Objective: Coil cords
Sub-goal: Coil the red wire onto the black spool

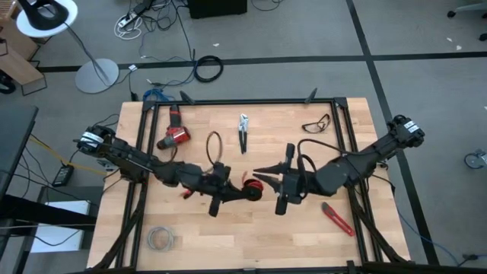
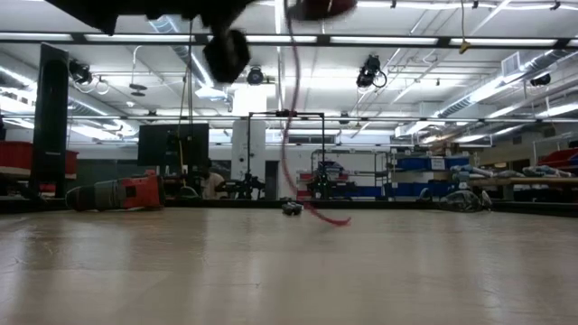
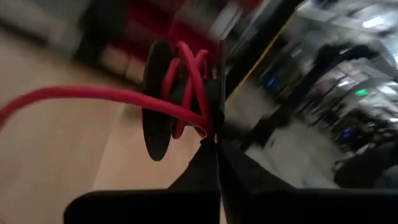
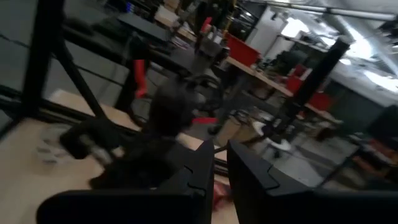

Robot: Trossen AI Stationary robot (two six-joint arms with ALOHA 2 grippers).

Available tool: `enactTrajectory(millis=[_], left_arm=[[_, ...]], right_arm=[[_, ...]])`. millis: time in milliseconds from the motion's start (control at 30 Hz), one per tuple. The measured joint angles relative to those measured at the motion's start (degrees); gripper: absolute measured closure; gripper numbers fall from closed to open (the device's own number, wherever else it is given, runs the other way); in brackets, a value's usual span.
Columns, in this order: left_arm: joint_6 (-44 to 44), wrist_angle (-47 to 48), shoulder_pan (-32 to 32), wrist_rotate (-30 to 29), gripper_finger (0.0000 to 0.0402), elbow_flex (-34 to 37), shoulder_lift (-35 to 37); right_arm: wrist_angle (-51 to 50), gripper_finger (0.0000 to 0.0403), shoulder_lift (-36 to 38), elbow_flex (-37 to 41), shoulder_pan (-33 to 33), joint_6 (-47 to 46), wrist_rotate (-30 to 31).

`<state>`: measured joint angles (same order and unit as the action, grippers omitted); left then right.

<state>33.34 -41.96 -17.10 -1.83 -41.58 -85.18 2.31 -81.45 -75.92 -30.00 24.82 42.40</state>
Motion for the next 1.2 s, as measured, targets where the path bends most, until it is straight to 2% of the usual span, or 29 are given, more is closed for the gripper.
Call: enactTrajectory(millis=[233, 367, 567, 733, 933, 1033, 1200], left_arm=[[14.01, 23.04, -1.77, 1.24, 0.0401, -1.49, 0.06], [16.65, 47.0, -2.93, 0.43, 0.0401, -7.5, 0.06], [18.83, 81.79, -3.95, -10.24, 0.0401, -19.7, 0.06], [20.89, 99.4, -5.18, -18.18, 0.0401, -27.69, 0.12], [20.83, 110.76, -8.19, -33.54, 0.0401, -34.92, 0.12], [17.37, 111.22, -10.03, -42.47, 0.0401, -38.25, 0.12], [9.2, 110.34, -12.85, -52.96, 0.0401, -43.43, 0.12]], right_arm=[[-0.83, 0.036, 0.04, 0.0, -3.92, 5.63, 11.59], [-3.24, 0.036, 0.07, 0.0, -5.18, 5.5, 15.63], [-8.55, 0.036, 0.09, 0.02, -5.55, -1.05, 16.5], [-14.1, 0.036, 0.09, 0.04, -5.14, -7.69, 15.58], [-14.47, 0.036, 0.04, 0.05, -3.42, -11.15, 12.62], [-14.11, 0.036, 0.02, 0.06, -1.57, -11.24, 10.3], [-10.3, 0.036, 0.0, 0.07, 2.76, -8.54, 1.03]])
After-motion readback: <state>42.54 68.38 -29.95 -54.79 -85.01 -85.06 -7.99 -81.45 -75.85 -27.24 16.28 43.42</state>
